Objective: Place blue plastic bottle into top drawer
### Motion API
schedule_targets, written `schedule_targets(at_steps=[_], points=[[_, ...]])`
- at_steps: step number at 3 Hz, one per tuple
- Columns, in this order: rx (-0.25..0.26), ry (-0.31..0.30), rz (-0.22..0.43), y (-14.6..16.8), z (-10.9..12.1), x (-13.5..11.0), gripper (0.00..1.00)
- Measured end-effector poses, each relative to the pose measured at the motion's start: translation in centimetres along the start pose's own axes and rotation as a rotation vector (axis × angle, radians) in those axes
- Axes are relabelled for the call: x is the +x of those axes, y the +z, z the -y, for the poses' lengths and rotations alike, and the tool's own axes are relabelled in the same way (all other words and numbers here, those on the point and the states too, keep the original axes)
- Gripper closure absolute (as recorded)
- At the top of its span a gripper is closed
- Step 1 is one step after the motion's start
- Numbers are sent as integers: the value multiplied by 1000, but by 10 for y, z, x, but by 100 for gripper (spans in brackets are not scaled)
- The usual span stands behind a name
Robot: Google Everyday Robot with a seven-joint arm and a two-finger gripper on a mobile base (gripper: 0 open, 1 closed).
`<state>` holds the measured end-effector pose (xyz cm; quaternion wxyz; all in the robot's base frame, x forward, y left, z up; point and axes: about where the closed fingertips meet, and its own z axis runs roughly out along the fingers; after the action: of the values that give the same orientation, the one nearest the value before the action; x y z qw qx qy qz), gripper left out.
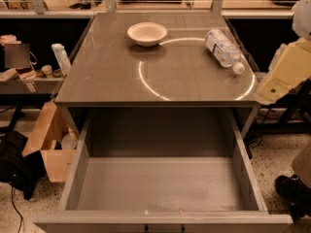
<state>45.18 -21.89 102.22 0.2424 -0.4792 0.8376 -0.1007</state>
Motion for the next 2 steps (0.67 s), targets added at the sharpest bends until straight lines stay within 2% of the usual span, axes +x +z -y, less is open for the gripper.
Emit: schedule_targets(at_steps=[2], points=[[30,53,30,4,18,-13,0]])
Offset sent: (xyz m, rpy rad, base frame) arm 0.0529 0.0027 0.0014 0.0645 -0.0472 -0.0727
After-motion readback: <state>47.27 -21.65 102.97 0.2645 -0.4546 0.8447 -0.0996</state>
